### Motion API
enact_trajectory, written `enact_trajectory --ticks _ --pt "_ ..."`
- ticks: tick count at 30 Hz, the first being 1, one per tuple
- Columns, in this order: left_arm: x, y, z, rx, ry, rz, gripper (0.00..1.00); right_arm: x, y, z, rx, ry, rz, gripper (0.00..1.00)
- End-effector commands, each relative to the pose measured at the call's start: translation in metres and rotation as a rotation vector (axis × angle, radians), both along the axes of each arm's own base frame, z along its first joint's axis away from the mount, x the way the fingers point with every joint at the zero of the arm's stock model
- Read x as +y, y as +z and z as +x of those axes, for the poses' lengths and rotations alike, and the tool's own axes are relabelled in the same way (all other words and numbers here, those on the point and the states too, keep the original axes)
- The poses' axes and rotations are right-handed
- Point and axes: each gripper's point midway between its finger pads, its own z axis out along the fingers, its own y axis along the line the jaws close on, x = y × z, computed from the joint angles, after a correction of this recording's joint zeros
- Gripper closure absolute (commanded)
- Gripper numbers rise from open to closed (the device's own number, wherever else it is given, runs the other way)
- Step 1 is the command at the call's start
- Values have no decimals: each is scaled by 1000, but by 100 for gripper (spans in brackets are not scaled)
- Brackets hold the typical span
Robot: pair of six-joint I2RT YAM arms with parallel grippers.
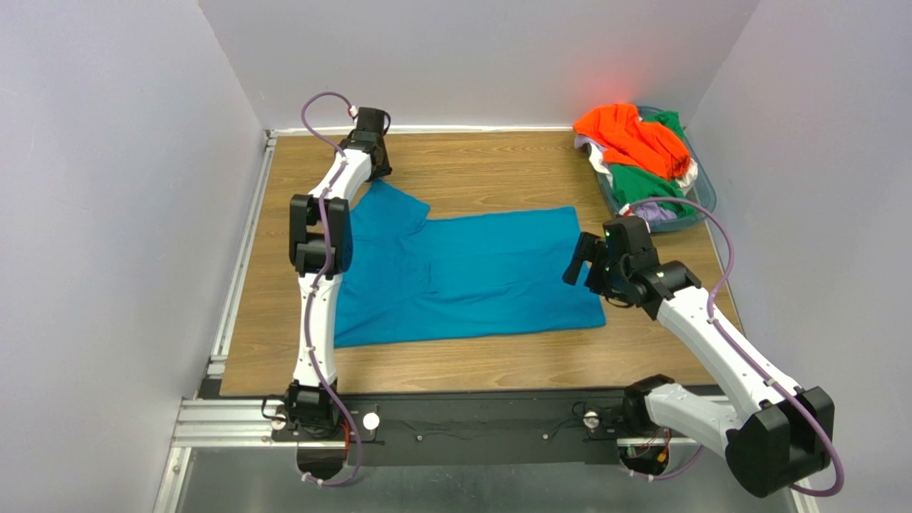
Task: Fold and stack the t-shirts
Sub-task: Fold the tshirt
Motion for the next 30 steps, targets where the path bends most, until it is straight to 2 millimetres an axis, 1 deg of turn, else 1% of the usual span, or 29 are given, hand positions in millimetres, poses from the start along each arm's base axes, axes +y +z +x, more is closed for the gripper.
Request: enact_trajectory --ticks 1,3,6,8,9,10,12,13,14,15,16,17,18,19,20,21,22,23,25,26,27,29,30 --pt "-3 -13 -15 63 -2 -26 63 -10 -5 -4 13 -17 -37 0" --pt "-3 -14 -19 72 2 -33 64 -10 -5 -4 13 -17 -39 0" --pt "-4 -15 -24 81 2 -39 72 -10 -5 -3 13 -17 -39 0" --pt "-4 -15 -27 89 -1 -39 85 -11 -6 -3 15 -20 -48 0" --pt "-4 -15 -27 89 -9 -38 98 -11 -6 -2 16 -19 -49 0" --pt "-7 -13 -27 87 -23 -46 100 -12 -4 -1 13 -28 -53 0" --pt "-9 -11 -28 81 -35 -49 100 -12 -6 1 23 -43 -50 0" --pt "-9 -13 -31 85 -37 -49 100 -11 -2 5 17 -46 -48 0" --pt "-9 -1 -29 57 -38 -54 100 -10 -2 7 21 -49 -46 0" --pt "-10 4 -29 44 -37 -58 100 -9 -2 9 23 -56 -46 0" --pt "-13 15 -29 15 -47 -73 100 -10 0 17 23 -70 -57 0" --pt "-14 22 -29 2 -52 -81 100 -10 1 21 23 -80 -61 0" --pt "-15 26 -31 -6 -59 -89 100 -10 -2 27 37 -94 -74 0" --pt "-18 37 -36 -22 -67 -101 100 -9 0 33 33 -100 -78 0" --pt "-18 43 -35 -48 -66 -108 100 -8 1 40 22 -105 -78 0" --pt "-19 48 -37 -62 -62 -113 100 -6 6 50 5 -119 -77 0" --pt "-18 52 -39 -73 -58 -120 100 -6 7 58 -1 -128 -82 0" --pt "-20 57 -45 -89 -62 -135 100 -2 8 72 -3 -134 -81 0" --pt "-22 59 -51 -97 -64 -149 100 2 10 88 -9 -134 -87 0" --pt "-23 59 -56 -98 -68 -154 100 3 -3 97 25 -138 -108 0" --pt "-23 59 -59 -97 -64 -155 100 7 8 113 -4 -143 -106 0" --pt "-21 58 -65 -95 -58 -155 100 9 3 129 3 -141 -125 0" --pt "-21 58 -67 -96 -56 -157 100 8 -13 139 37 -146 -153 0"
